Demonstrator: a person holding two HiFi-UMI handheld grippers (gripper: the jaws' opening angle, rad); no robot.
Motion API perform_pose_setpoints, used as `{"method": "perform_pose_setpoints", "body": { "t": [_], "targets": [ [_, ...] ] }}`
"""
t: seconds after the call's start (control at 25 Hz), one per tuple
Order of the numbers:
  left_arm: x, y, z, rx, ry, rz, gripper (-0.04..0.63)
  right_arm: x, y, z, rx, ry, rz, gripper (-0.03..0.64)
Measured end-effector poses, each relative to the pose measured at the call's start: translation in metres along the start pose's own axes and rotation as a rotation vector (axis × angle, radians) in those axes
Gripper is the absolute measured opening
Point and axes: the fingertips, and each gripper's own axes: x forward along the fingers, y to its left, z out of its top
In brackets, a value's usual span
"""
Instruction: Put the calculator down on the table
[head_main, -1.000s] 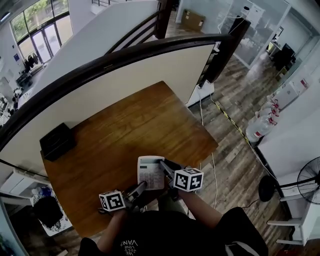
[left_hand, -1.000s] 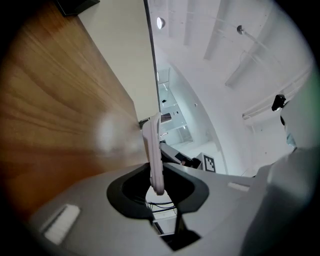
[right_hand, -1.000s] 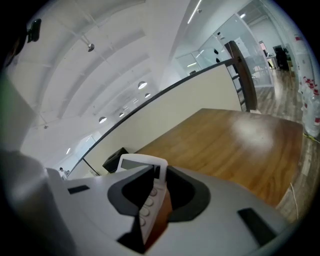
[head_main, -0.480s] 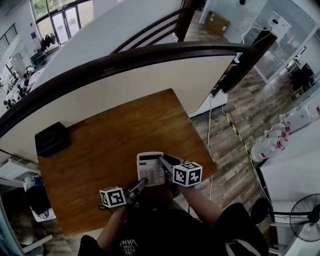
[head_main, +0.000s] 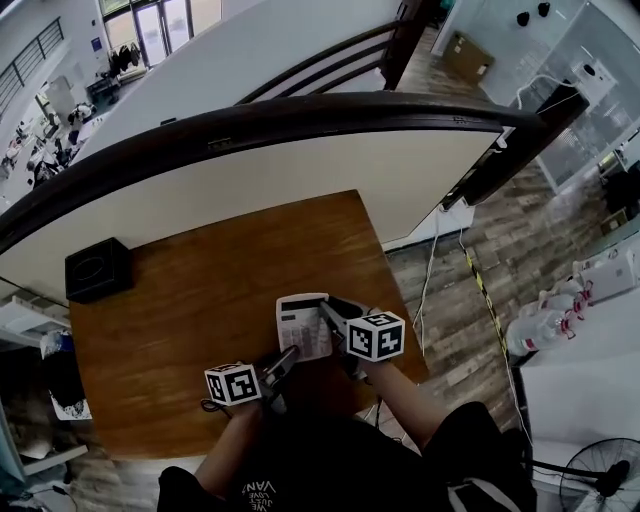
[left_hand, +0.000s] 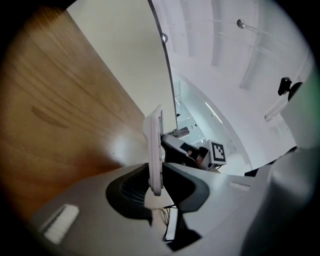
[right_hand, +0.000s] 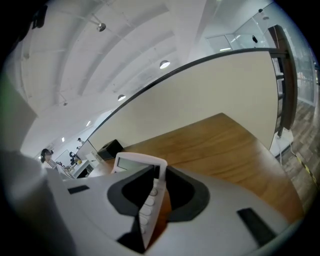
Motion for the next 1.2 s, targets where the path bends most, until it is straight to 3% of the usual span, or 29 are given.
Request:
{"method": "perform_pose_setpoints", "body": {
  "t": [0.32, 0.72, 1.2],
  "targets": [
    [0.039, 0.025, 0.016, 0.031, -0.063, 0.154, 0.089, 0.031, -0.033, 0.017, -0.050, 0.035, 0.030, 0.064],
    [0.074, 0.043, 0.049, 0.155, 0.015, 0.283, 0.098, 0.063, -0.067, 0.042, -0.040, 0.015, 0.059, 0.064],
    [0.108, 0.057, 0.084, 0.168, -0.011, 0.344, 0.106, 0.098, -0.100, 0.069, -0.022, -0.014, 0.048, 0.064]
  ]
}}
